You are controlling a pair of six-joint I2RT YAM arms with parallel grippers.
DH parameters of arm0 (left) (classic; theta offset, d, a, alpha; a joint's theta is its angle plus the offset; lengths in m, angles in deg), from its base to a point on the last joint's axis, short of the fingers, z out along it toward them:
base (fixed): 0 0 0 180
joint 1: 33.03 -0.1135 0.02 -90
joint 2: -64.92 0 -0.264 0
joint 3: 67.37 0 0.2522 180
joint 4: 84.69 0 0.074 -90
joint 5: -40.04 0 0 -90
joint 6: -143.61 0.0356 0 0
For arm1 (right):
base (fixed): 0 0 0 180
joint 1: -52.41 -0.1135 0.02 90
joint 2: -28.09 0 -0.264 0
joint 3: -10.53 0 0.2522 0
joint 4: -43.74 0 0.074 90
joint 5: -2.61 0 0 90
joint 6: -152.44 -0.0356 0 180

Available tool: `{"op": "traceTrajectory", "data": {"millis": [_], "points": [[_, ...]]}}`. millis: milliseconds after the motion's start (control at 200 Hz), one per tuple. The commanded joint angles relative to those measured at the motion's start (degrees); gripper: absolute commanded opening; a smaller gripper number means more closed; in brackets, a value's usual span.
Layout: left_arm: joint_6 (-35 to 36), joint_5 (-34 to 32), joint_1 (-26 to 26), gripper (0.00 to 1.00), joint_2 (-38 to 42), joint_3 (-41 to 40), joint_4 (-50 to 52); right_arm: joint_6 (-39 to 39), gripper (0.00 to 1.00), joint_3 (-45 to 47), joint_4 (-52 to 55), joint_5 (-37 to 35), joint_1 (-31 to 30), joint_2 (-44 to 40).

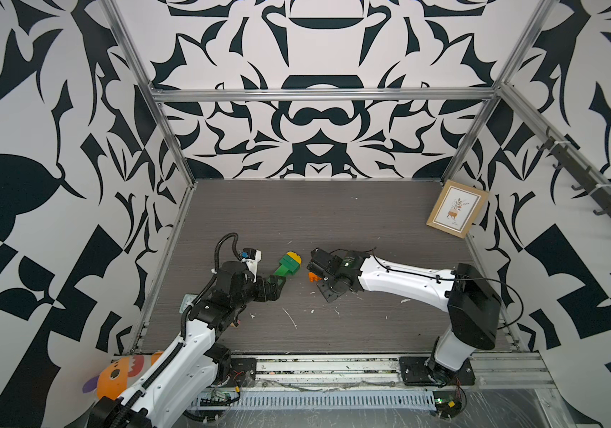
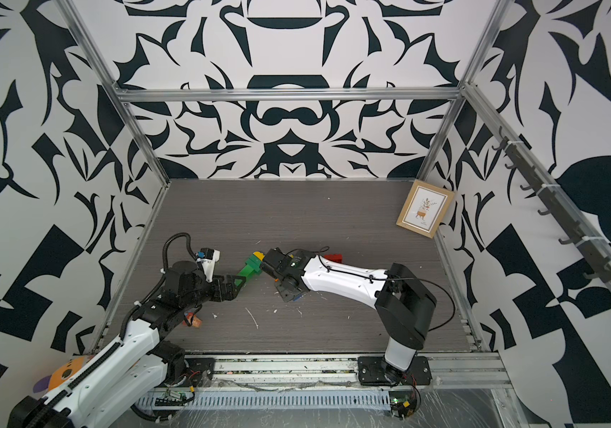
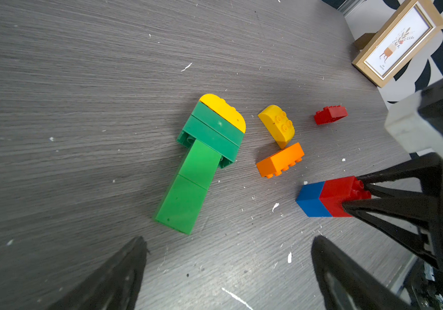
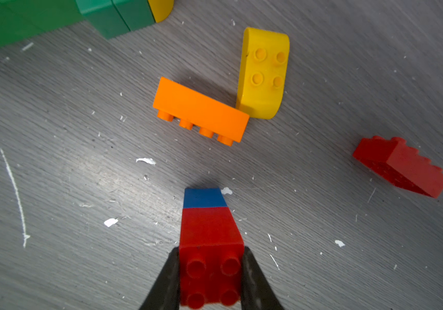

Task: Assemble an ice cream with lego
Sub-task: Assemble the lego brick with the lego brick.

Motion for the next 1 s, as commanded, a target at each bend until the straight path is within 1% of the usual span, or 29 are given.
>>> {"op": "traceTrajectory", "data": {"millis": [0, 90, 120, 160, 200, 250, 335, 535, 690, 760, 795, 830, 865, 995], "points": [[-0.43, -0.38, 0.04, 0.99, 0.87, -1.34, 0.23, -3.72, 0.00, 5.35, 1.16, -1.12, -0.10, 0.00], [-0.51, -0.42, 0.08, 0.99, 0.70, -1.29, 0.18, -4.90, 0.00, 6.43, -0.12, -1.26, -0.12, -0.86], [-0.48, -0.30, 0.08, 1.00, 0.60, -1.28, 0.18, -5.26, 0.03, 6.66, -0.42, -1.26, -0.10, -1.14], [-0.43, -0.25, 0.08, 0.99, 0.27, -1.20, 0.10, -5.46, 0.10, 7.26, -1.13, -1.16, -0.10, -1.42], [-0.40, -0.29, 0.08, 0.99, 0.00, -1.11, 0.10, -5.57, 0.20, 7.68, -1.73, -1.06, -0.12, -1.75], [-0.41, -0.28, 0.08, 0.99, -0.35, -0.95, 0.10, -5.59, 0.29, 7.75, -2.14, -1.10, -0.19, -2.04], [-0.44, -0.36, 0.08, 0.99, -0.72, -0.84, 0.10, -5.28, 0.40, 7.06, -1.95, -1.57, -0.19, -2.71], [-0.62, -0.90, 0.08, 0.99, -0.47, -0.93, 0.18, -3.75, 0.55, 4.14, -1.97, -1.42, -0.16, -4.85], [-0.70, -1.18, 0.08, 1.00, -0.38, -0.86, 0.36, -2.26, 0.62, 0.74, 0.48, -2.73, 0.69, -9.00], [-0.71, -1.25, 0.06, 0.99, -0.29, -0.88, 0.36, -0.95, 0.64, 0.09, 0.47, -2.46, 3.05, -11.73], [-0.73, -1.41, 0.08, 0.99, -0.29, -0.87, 0.36, -0.07, 0.64, -0.06, 0.50, -1.44, 5.39, -12.72], [-0.67, -1.42, 0.08, 0.99, -0.29, -0.91, 0.36, 1.47, 0.63, -0.23, 0.47, 0.92, 8.53, -12.92], [-0.72, -1.49, 0.08, 0.99, -0.20, -0.91, 0.36, 3.39, 0.63, -0.44, 0.34, 4.80, 12.08, -12.52], [-0.74, -1.70, 0.08, 0.99, -0.29, -0.91, 0.27, 9.49, 0.64, -0.76, -2.24, 8.39, 24.15, -8.78]]}}
